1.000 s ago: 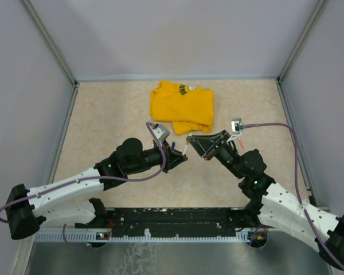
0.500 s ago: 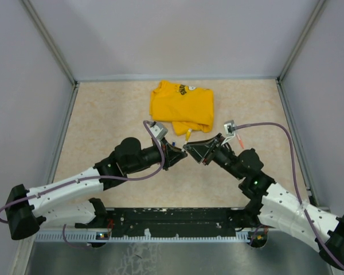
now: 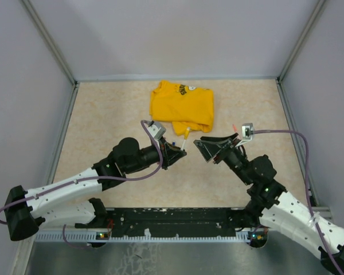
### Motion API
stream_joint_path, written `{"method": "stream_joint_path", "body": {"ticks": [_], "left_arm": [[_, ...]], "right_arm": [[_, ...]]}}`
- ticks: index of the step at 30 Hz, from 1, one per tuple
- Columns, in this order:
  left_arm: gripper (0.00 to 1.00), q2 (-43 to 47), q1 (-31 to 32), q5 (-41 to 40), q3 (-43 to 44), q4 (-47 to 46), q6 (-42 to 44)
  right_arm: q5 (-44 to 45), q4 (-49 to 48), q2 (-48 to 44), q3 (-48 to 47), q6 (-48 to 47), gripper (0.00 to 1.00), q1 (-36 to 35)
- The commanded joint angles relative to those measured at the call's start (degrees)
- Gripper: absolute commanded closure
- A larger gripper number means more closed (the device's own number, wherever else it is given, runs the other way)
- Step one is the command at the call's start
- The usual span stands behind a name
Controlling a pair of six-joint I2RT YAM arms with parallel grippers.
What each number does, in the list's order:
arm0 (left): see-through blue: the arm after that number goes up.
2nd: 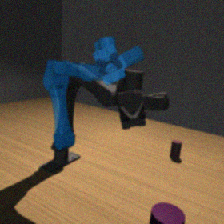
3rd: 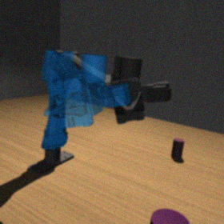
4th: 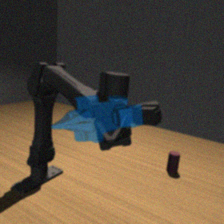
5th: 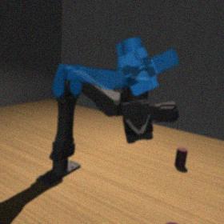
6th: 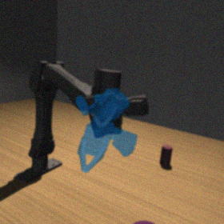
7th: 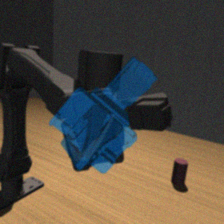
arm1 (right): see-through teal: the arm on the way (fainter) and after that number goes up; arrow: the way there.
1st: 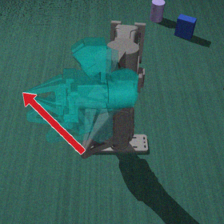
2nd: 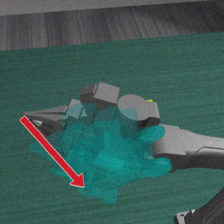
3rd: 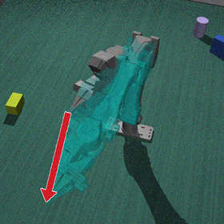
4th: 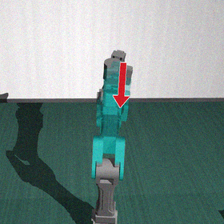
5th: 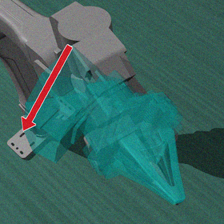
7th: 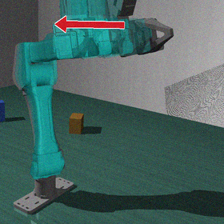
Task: Insert the pens into the pen caps
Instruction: Insert the pen cap onto the pen, then press the pen cap onto the pen.
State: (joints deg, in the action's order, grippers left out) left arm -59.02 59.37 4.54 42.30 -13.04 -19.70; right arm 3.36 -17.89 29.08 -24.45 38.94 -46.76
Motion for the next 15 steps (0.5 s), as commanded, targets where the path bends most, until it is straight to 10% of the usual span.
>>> {"method": "stream_joint_path", "body": {"ticks": [1,15], "left_arm": [[1.00,1.1,-0.1,-0.2,0.6,-2.2,-0.4],[1.00,0.2,-0.1,5.5,1.1,-3.6,0.3]], "right_arm": [[5.2,-4.8,0.2,-4.3,-1.2,0.45,-0.4],[2.2,-4.7,9.4,-13.3,-1.7,0.46,-0.3]]}}
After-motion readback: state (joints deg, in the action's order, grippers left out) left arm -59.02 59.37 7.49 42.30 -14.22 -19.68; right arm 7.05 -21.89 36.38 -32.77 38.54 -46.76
